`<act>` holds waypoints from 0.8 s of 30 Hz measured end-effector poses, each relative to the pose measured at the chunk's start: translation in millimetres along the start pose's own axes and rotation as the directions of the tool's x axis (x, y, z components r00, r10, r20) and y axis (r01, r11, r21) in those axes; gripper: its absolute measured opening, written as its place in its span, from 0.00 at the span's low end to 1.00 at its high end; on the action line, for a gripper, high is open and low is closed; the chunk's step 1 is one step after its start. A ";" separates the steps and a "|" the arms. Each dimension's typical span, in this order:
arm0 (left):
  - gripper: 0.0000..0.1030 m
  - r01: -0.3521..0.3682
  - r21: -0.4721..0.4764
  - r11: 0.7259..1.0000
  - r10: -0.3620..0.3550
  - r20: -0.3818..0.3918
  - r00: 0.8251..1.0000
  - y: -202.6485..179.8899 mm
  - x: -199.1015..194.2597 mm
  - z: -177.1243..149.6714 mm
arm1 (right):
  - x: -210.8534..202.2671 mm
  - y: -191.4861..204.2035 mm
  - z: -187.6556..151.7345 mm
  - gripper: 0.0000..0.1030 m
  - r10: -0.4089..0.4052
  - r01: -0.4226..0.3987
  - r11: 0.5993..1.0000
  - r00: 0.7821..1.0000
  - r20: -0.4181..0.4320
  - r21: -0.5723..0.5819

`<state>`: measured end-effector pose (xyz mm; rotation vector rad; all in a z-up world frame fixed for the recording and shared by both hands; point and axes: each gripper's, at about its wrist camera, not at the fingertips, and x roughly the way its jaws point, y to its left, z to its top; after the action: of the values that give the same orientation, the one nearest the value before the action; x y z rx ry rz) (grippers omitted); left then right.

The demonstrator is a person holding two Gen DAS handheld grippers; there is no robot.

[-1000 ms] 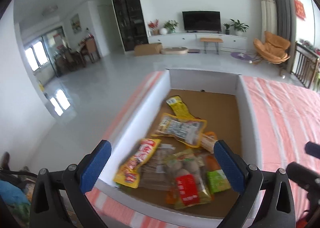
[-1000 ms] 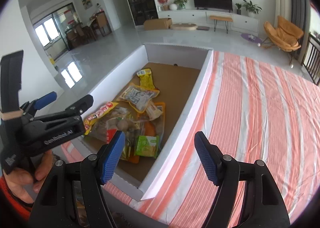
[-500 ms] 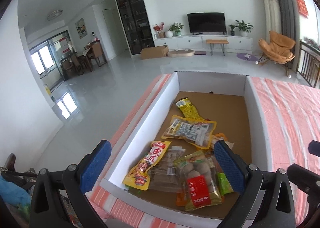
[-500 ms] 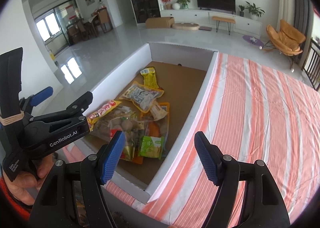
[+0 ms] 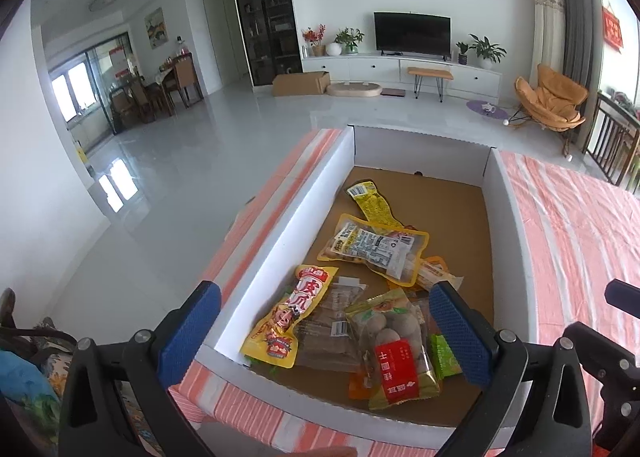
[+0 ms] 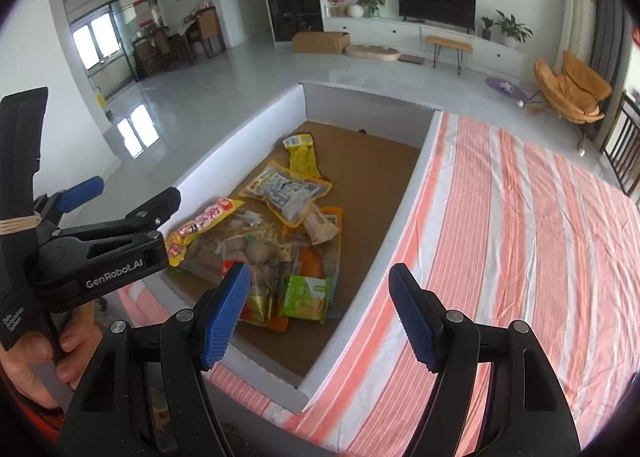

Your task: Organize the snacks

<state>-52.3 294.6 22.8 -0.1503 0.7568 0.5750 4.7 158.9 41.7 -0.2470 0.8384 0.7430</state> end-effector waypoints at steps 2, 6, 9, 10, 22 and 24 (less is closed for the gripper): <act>1.00 0.017 -0.010 1.000 -0.017 0.006 1.000 1.9 -1.9 0.9 | -2.3 1.7 2.3 0.73 -0.007 0.008 1.000 1.000 0.010 -0.001; 1.00 0.023 -0.006 1.000 -0.023 0.027 0.999 3.5 -5.6 3.1 | -4.8 3.7 6.5 0.73 -0.012 0.012 1.000 1.000 0.017 -0.003; 1.00 0.026 -0.005 1.000 -0.026 0.031 0.999 3.8 -6.5 3.8 | -2.7 5.2 8.0 0.73 -0.013 0.013 1.000 1.000 0.012 -0.006; 1.00 0.024 -0.006 1.000 -0.024 0.030 0.999 3.6 -7.1 3.2 | -1.6 5.6 8.4 0.73 -0.012 0.012 1.000 1.000 0.009 -0.007; 1.00 0.045 -0.020 0.999 -0.044 0.012 0.999 10.8 -2.5 1.8 | 5.6 12.3 8.4 0.73 -0.018 0.018 1.000 1.000 -0.010 -0.019; 1.00 0.048 -0.024 0.999 -0.048 0.009 0.999 12.2 -1.5 1.4 | 7.1 13.4 8.2 0.73 -0.018 0.018 1.000 1.000 -0.014 -0.021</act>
<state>-59.0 304.6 25.7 -0.1876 0.7360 0.5390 3.4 176.1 42.9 -0.2785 0.8410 0.7342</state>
